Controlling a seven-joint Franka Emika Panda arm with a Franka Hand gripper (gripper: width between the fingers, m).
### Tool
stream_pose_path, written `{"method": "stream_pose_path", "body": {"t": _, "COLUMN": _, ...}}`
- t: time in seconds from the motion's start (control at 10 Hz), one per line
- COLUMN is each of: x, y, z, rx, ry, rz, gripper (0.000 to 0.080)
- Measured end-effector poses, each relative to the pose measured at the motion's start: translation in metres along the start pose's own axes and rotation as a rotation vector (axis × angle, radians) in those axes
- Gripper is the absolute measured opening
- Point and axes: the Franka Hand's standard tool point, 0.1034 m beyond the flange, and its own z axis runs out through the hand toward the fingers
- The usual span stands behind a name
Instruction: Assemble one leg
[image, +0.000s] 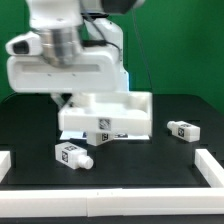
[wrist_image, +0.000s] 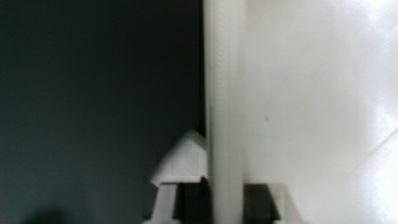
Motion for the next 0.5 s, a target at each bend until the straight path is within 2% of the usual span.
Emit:
{"method": "stream_pose_path", "body": {"t": 0.1, "x": -0.0016, "y": -0.0046, "z": 0.0086, "rx": -0.007, "ry": -0.013, "rz": -0.011, "gripper": 0.0055}}
{"method": "stream_pose_path", "body": {"t": 0.5, "x": -0.0024, "y": -0.0039, "z": 0.0101, "rx": -0.008, "ry": -0.016, "rz": -0.013, "gripper": 0.0055}}
